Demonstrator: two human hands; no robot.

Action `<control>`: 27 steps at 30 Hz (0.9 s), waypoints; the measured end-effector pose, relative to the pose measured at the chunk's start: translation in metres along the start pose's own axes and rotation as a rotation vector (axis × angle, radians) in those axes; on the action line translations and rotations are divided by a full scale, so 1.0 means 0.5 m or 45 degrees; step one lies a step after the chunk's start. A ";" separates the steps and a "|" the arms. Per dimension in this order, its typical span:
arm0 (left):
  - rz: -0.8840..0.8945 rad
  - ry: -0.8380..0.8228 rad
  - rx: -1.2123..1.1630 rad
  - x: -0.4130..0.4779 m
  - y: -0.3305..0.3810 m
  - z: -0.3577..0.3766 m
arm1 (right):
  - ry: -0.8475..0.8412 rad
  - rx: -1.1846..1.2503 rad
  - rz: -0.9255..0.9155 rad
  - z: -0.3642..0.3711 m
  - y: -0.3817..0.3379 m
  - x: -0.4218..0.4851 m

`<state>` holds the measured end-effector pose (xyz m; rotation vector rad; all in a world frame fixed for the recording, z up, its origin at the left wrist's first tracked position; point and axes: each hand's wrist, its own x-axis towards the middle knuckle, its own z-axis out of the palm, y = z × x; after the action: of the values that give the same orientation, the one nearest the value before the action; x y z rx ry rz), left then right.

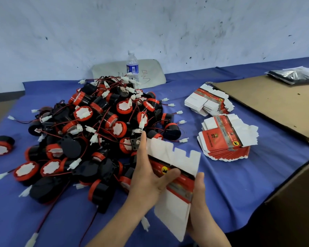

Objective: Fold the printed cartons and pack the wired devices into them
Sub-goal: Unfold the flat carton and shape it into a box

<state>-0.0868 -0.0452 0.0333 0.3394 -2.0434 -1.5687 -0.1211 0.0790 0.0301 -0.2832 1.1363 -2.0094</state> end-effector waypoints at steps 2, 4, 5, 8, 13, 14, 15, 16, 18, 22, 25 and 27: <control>-0.033 0.012 -0.031 -0.004 -0.002 0.002 | 0.077 0.013 -0.129 0.001 -0.002 0.009; -0.021 -0.016 -0.182 -0.012 -0.004 0.003 | 0.143 -0.081 -0.290 -0.007 -0.007 0.020; -0.018 -0.047 -0.248 -0.016 -0.005 0.003 | 0.153 -0.144 -0.382 -0.006 -0.013 0.021; -0.015 -0.103 -0.309 -0.025 -0.001 0.007 | 0.143 -0.299 -0.529 -0.008 -0.021 0.018; -0.008 -0.104 -0.379 -0.028 -0.007 0.005 | 0.102 -0.540 -0.649 -0.006 -0.031 0.019; -0.003 -0.116 -0.383 -0.029 -0.007 0.006 | 0.116 -0.584 -0.676 -0.006 -0.030 0.021; 0.003 -0.122 -0.384 -0.029 -0.006 0.007 | 0.137 -0.614 -0.699 -0.005 -0.030 0.020; 0.011 -0.120 -0.383 -0.029 -0.005 0.008 | 0.156 -0.633 -0.716 -0.005 -0.030 0.021; 0.023 -0.111 -0.381 -0.029 -0.004 0.011 | 0.186 -0.656 -0.714 -0.004 -0.030 0.022; 0.015 -0.113 -0.373 -0.032 -0.008 0.015 | 0.203 -0.725 -0.721 -0.006 -0.036 0.023; 0.005 -0.145 -0.373 -0.033 -0.010 0.015 | 0.221 -0.774 -0.711 -0.005 -0.040 0.022; -0.005 -0.174 -0.360 -0.032 -0.007 0.015 | 0.226 -0.763 -0.705 -0.006 -0.042 0.021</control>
<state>-0.0781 -0.0319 0.0244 0.1327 -1.8830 -1.8989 -0.1409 0.0792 0.0430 -0.8076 1.9312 -2.1282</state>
